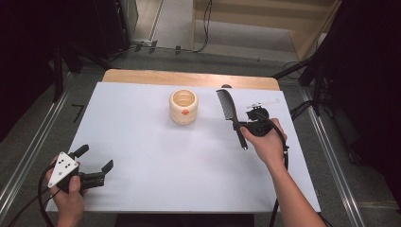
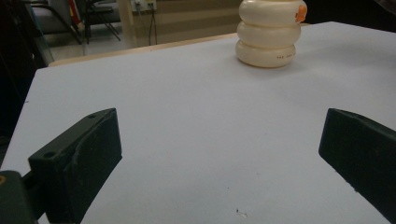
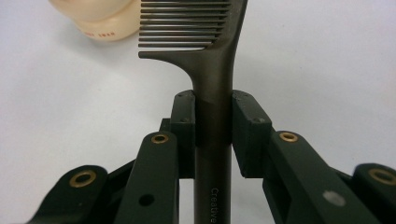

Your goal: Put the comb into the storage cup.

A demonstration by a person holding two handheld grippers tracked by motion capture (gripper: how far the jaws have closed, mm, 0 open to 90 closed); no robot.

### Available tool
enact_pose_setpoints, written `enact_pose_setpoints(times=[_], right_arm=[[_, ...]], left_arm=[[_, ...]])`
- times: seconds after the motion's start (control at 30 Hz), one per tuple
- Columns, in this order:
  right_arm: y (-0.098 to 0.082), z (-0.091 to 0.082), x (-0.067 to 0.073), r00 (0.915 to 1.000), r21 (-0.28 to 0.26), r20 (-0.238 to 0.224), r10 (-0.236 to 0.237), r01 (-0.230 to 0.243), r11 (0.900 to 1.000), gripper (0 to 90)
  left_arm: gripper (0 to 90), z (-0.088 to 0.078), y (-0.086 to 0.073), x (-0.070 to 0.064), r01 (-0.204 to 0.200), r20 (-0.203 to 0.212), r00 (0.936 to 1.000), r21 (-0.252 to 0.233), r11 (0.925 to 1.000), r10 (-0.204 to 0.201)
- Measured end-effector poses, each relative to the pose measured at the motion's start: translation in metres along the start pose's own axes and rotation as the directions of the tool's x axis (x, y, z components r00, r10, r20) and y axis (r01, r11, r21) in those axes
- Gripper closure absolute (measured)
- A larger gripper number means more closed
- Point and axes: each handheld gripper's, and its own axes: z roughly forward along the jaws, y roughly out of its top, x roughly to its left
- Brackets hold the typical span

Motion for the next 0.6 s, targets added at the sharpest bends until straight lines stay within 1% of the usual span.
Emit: enact_pose_setpoints(times=[0.07,0.17,0.2,0.33,0.4,0.47,0.5,0.57,0.6], right_arm=[[-0.001,-0.001,0.002,0.9999,-0.020,-0.011,-0.007,0.007,1.000,70.3],[-0.003,-0.003,0.005,0.9999,-0.047,-0.013,-0.009,0.008,0.999,70.3],[-0.004,-0.004,0.006,0.9996,-0.065,-0.022,-0.016,0.014,0.998,70.3],[-0.006,-0.007,0.008,0.9994,-0.110,-0.034,-0.010,0.006,0.994,70.3],[-0.007,-0.008,0.009,0.9992,-0.137,-0.037,-0.016,0.011,0.991,70.3],[-0.009,-0.009,0.010,0.9992,-0.158,-0.035,-0.021,0.015,0.987,70.3],[-0.009,-0.010,0.010,0.9990,-0.175,-0.037,-0.025,0.018,0.984,70.3],[-0.011,-0.011,0.010,0.9983,-0.205,-0.053,-0.025,0.014,0.979,70.3],[-0.012,-0.011,0.011,0.9983,-0.216,-0.052,-0.026,0.014,0.976,70.3]], left_arm=[[0.0,0.000,0.000,0.000,0.002,-0.005,1.0000,-0.003,1.0000,-0.002],[0.0,-0.001,0.000,0.000,0.006,-0.008,1.0000,-0.009,0.9999,-0.006],[0.0,0.000,0.001,0.000,0.002,-0.008,1.0000,-0.008,1.0000,-0.002],[0.0,0.000,0.002,-0.001,-0.012,-0.011,0.9999,0.006,0.9999,0.012],[0.0,0.000,0.004,-0.001,-0.009,-0.014,0.9999,0.007,0.9999,0.009],[0.0,0.000,0.005,-0.002,-0.016,-0.016,0.9997,0.012,0.9998,0.016],[0.0,0.000,0.007,-0.003,-0.010,-0.012,0.9999,0.010,0.9999,0.010],[0.0,0.001,0.009,-0.005,-0.008,0.003,1.0000,0.008,0.9999,0.008],[0.0,0.001,0.011,-0.007,-0.013,0.005,0.9999,0.008,0.9999,0.013]])
